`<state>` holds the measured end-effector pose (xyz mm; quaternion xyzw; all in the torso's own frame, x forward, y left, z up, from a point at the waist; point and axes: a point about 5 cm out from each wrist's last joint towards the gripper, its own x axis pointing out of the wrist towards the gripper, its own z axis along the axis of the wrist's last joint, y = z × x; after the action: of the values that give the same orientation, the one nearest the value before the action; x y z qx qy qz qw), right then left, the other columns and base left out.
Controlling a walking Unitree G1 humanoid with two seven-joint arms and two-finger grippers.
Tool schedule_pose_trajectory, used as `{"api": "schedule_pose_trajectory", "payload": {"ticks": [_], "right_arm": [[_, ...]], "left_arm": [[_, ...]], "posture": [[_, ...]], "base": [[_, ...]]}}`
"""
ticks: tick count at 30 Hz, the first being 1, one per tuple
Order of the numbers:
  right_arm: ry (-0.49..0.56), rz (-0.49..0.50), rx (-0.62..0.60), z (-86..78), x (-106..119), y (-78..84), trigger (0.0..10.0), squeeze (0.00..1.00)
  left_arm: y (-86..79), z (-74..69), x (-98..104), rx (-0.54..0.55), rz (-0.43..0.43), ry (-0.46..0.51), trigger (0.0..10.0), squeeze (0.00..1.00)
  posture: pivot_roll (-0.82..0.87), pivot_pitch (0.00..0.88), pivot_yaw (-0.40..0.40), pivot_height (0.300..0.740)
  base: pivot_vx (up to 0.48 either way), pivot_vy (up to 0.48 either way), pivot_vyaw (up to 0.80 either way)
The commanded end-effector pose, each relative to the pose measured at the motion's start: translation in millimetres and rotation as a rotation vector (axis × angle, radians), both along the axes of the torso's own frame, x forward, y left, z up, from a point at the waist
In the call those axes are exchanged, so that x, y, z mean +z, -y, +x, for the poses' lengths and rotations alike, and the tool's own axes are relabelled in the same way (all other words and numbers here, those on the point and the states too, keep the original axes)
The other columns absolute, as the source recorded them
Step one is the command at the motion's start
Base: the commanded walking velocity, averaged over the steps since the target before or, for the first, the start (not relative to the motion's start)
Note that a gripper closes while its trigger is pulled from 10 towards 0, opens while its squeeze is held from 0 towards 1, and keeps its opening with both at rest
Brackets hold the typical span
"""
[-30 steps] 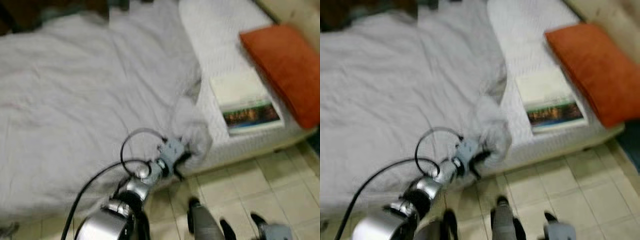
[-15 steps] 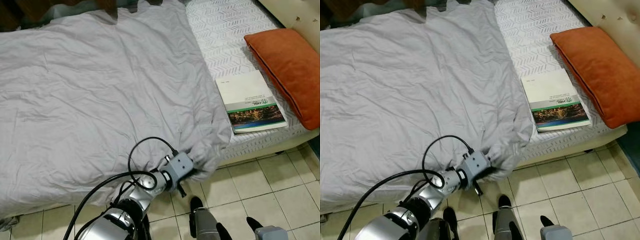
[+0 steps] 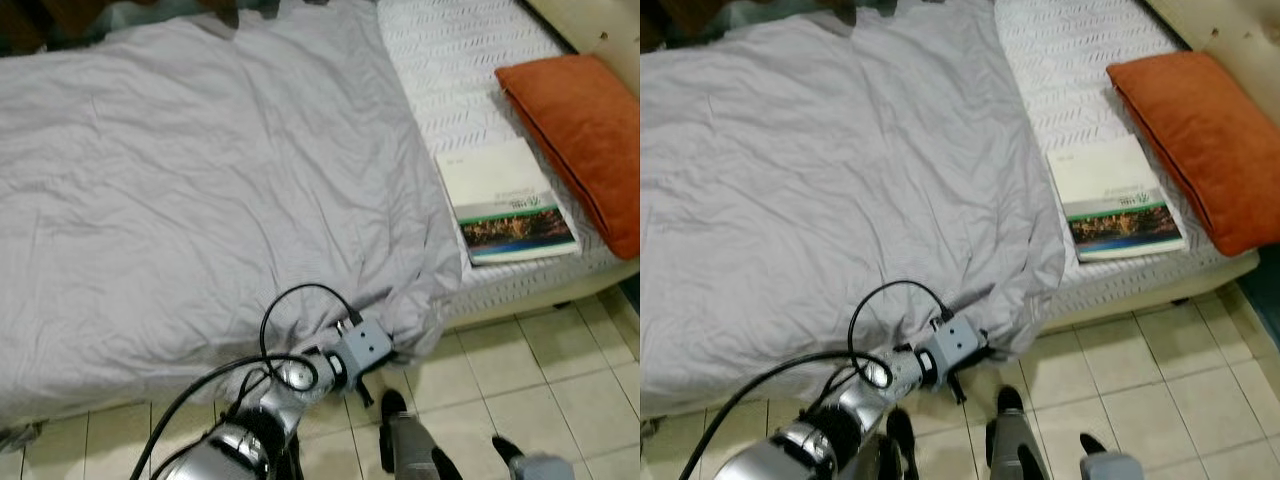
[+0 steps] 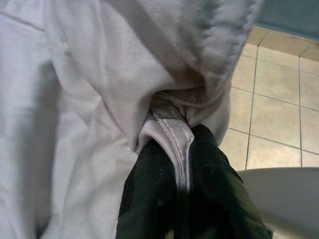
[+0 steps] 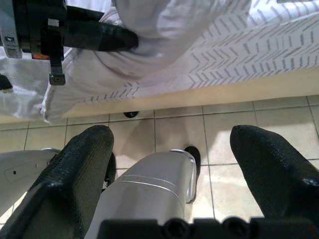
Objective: Clean up the room
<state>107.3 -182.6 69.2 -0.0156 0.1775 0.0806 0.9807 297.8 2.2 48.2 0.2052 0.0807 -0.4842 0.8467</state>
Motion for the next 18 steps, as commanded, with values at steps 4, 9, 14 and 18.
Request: {"api": "schedule_pose_trajectory", "payload": {"ticks": [4, 9, 14, 18], "right_arm": [[-0.051, 0.007, 0.015, -6.3, -8.5, -1.9, 10.0, 0.00], [-0.051, 0.007, 0.017, -6.6, -8.6, -2.4, 10.0, 0.00], [-0.052, 0.008, 0.017, -7.3, -8.5, -2.5, 10.0, 0.00], [-0.060, 0.009, 0.024, -9.0, -9.7, -3.0, 10.0, 0.00]], "left_arm": [[62.3, -43.6, -6.0, -0.169, -0.058, -0.080, 10.0, 0.00], [69.8, -50.8, -6.6, -0.204, -0.058, -0.085, 10.0, 0.00], [74.6, -62.0, -12.1, -0.311, 0.027, -0.036, 10.0, 0.00], [80.5, -87.5, -29.4, -0.514, 0.216, 0.034, 10.0, 0.00]], "posture": [[-0.38, 0.359, 0.081, 0.740], [-0.38, 0.362, 0.082, 0.740], [-0.38, 0.365, 0.080, 0.740], [-0.38, 0.370, 0.078, 0.740]], "base": [[0.000, 0.000, 0.00], [0.000, 0.000, 0.00], [0.000, 0.000, 0.00], [0.000, 0.000, 0.00]]}}
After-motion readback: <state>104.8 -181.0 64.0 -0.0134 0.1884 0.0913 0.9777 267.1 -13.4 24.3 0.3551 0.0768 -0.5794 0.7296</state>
